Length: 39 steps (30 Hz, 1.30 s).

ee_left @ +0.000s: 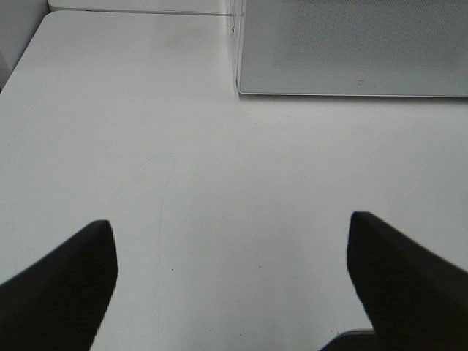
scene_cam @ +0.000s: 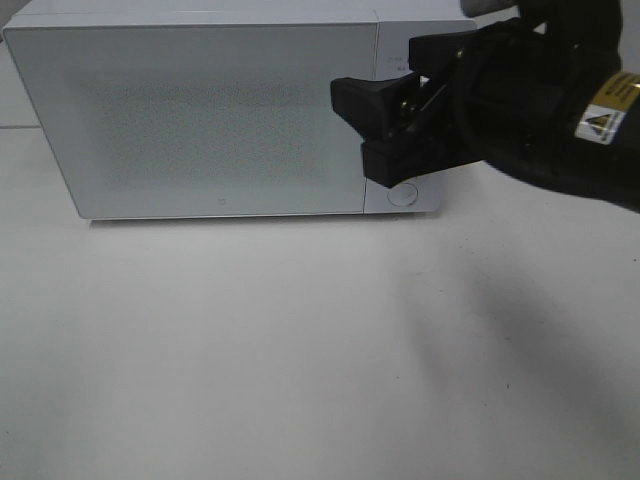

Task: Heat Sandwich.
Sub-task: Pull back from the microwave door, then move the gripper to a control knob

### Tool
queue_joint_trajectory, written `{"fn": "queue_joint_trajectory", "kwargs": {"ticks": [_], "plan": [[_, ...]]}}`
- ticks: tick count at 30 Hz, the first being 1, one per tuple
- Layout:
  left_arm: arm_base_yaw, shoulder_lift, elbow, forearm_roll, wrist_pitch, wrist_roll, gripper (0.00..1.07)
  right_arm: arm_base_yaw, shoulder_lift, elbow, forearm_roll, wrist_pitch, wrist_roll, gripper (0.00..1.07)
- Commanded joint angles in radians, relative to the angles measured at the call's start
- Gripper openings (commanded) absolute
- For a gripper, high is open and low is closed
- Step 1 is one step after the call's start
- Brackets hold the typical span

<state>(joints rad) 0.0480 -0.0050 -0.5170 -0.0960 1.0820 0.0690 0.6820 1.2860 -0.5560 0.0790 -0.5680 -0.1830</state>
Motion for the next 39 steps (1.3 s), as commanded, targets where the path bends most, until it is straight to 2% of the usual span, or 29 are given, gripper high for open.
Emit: {"fn": "queue_joint_trajectory", "kwargs": {"ticks": [1,2,3,4,6,7,11,17,20,26,31,36,39], "plan": [[-0.006,-0.020,0.001,0.000,-0.012,-0.007,0.81,0.068,0.068,-0.009,0.241,-0.117,-0.182,0.72],[-0.006,-0.020,0.001,0.000,-0.012,-0.007,0.81,0.109,0.105,-0.009,0.371,-0.170,-0.282,0.72],[-0.006,-0.020,0.001,0.000,-0.012,-0.007,0.81,0.133,0.125,-0.009,0.448,-0.207,-0.334,0.72],[-0.006,-0.020,0.001,0.000,-0.012,-0.007,0.81,0.133,0.125,-0.009,0.448,-0.207,-0.334,0.72],[-0.006,-0.020,0.001,0.000,-0.012,-0.007,0.81,0.175,0.163,-0.009,0.593,-0.283,-0.413,0.72],[-0.006,-0.020,0.001,0.000,-0.012,-0.007,0.81,0.216,0.197,-0.009,0.737,-0.373,-0.474,0.72],[-0.006,-0.020,0.001,0.000,-0.012,-0.007,0.81,0.254,0.264,-0.009,0.871,-0.462,-0.508,0.72],[-0.006,-0.020,0.001,0.000,-0.012,-0.007,0.81,0.256,0.369,-0.028,0.889,-0.503,-0.434,0.72],[-0.006,-0.020,0.001,0.000,-0.012,-0.007,0.81,0.256,0.477,-0.070,0.892,-0.603,-0.348,0.72],[-0.006,-0.018,0.001,0.000,-0.012,-0.007,0.81,0.256,0.626,-0.134,0.890,-0.753,-0.345,0.72],[-0.006,-0.018,0.001,0.000,-0.012,-0.007,0.81,0.240,0.690,-0.149,0.856,-0.792,-0.335,0.72],[-0.006,-0.018,0.001,0.000,-0.012,-0.007,0.81,0.165,0.718,-0.149,0.843,-0.796,-0.230,0.72],[-0.006,-0.018,0.001,0.000,-0.012,-0.007,0.81,0.091,0.718,-0.165,0.763,-0.794,-0.163,0.72]]}}
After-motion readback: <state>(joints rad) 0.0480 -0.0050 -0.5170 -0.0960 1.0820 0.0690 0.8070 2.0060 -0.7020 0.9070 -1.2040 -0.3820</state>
